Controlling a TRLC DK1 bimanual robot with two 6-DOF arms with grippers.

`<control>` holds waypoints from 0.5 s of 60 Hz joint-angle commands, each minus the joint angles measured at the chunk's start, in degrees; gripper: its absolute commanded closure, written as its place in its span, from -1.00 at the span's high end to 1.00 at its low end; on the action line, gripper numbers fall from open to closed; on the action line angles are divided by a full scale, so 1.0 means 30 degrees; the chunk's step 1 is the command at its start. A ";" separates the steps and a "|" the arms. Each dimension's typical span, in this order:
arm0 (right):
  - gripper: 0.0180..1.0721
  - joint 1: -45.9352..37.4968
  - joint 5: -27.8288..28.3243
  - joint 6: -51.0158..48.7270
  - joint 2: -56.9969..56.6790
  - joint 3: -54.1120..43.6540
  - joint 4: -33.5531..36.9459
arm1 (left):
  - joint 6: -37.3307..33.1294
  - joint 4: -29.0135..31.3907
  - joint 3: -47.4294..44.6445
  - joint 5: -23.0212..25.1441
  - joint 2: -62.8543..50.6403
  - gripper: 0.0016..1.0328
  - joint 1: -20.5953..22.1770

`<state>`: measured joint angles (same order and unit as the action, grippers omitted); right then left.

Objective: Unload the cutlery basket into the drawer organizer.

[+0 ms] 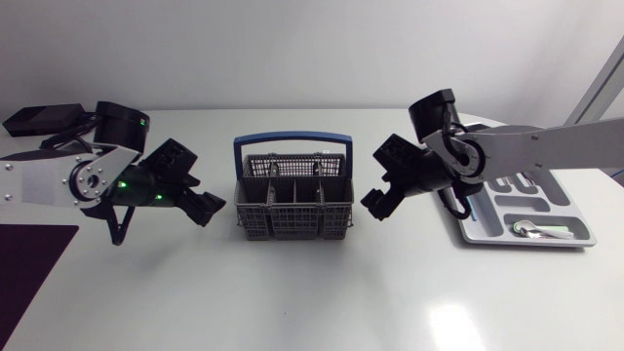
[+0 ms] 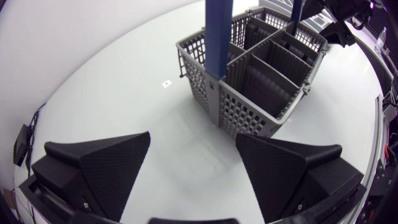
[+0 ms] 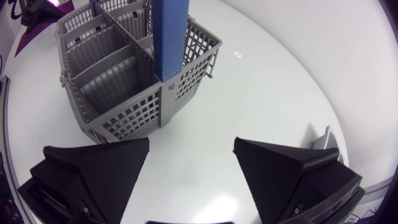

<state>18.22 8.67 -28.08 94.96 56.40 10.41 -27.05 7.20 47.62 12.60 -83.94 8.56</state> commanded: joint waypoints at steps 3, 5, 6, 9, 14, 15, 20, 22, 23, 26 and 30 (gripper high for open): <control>0.91 -0.0330 -0.0281 0.0071 -0.1652 -0.1193 -0.0249 | 0.0198 0.0529 -0.0550 0.1190 0.1496 0.90 -0.1124; 0.91 -0.0360 -0.0281 0.0071 -0.2033 -0.1428 -0.0249 | 0.0286 0.0529 -0.0608 0.1483 0.1760 0.90 -0.1446; 0.91 -0.0360 -0.0311 0.0071 -0.2297 -0.1545 -0.0249 | 0.0432 0.0500 -0.0667 0.1747 0.2082 0.90 -0.1680; 0.91 -0.0418 -0.0457 -0.0046 -0.2942 -0.1867 -0.0249 | 0.0520 0.0441 -0.0842 0.1776 0.2785 0.90 -0.2266; 0.91 -0.0506 -0.0984 -0.0075 -0.4055 -0.2365 -0.0249 | 0.0725 0.0324 -0.1165 0.1776 0.4016 0.90 -0.2882; 0.91 -0.0565 -0.1014 -0.0104 -0.4348 -0.2453 -0.0249 | 0.0784 0.0324 -0.1223 0.1776 0.4279 0.90 -0.2999; 0.91 -0.0770 -0.1395 -0.0163 -0.5520 -0.2863 -0.0249 | 0.1135 0.0383 -0.1546 0.1806 0.5305 0.90 -0.3292; 0.91 -0.0799 -0.1629 -0.0134 -0.5988 -0.3039 -0.0249 | 0.1164 0.0705 -0.1575 0.1835 0.5510 0.90 -0.3380; 0.91 -0.0828 -0.1688 -0.0134 -0.6281 -0.3156 -0.0249 | 0.1194 0.0939 -0.1575 0.1835 0.5598 0.90 -0.3438; 0.91 -0.1063 -0.1717 0.0013 -0.6926 -0.3332 -0.0190 | 0.1194 0.1408 -0.1516 0.1835 0.5686 0.90 -0.3614; 0.91 -0.1414 -0.1688 0.0247 -0.7658 -0.3625 -0.0102 | 0.1223 0.1437 -0.1663 0.1835 0.5803 0.90 -0.3731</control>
<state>15.09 4.21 -28.47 74.70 47.75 10.09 -24.53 10.61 44.88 17.61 -67.05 -1.83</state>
